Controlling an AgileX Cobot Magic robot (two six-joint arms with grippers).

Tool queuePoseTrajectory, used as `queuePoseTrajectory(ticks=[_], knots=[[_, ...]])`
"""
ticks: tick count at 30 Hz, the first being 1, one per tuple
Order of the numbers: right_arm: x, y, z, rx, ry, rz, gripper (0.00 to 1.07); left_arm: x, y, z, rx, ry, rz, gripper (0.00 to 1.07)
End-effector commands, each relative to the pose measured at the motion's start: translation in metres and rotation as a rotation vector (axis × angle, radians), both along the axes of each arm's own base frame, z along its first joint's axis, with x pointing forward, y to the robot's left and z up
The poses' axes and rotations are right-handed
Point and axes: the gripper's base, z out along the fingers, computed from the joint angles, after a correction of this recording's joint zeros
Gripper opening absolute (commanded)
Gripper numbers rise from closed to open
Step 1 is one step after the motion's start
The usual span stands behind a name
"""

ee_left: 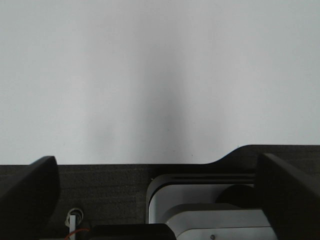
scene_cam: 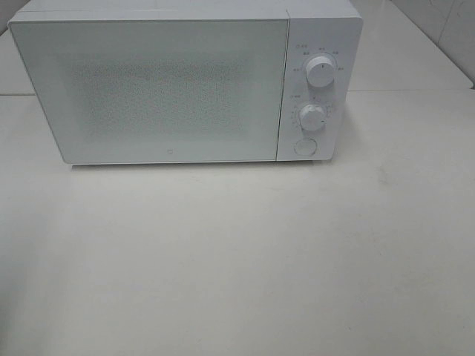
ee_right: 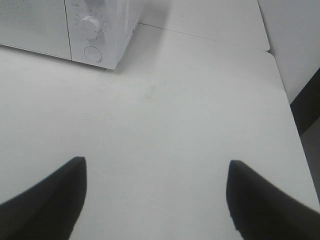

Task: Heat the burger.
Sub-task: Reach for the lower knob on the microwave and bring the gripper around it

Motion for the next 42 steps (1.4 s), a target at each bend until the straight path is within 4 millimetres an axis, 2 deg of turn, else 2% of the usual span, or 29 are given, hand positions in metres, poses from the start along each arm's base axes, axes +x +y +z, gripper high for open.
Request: queuePoseTrajectory(ticks=[1, 7, 11, 28, 42], knots=[[-0.004, 0.0, -0.001, 0.003, -0.025, -0.004, 0.75, -0.018, -0.001, -0.001, 0.02, -0.141, 0.01, 0.98], [-0.004, 0.0, -0.001, 0.003, -0.025, -0.004, 0.75, -0.039, -0.003, 0.008, 0.037, -0.283, 0.01, 0.98], [-0.004, 0.0, -0.001, 0.004, -0.025, -0.004, 0.75, -0.061, -0.005, 0.015, 0.051, -0.431, 0.011, 0.98], [-0.004, 0.0, -0.001, 0.003, -0.025, -0.004, 0.75, -0.109, -0.011, 0.018, 0.07, -0.736, 0.01, 0.98], [-0.004, 0.0, -0.001, 0.005, -0.025, -0.004, 0.75, -0.108, -0.011, 0.018, 0.063, -0.731, 0.004, 0.98]])
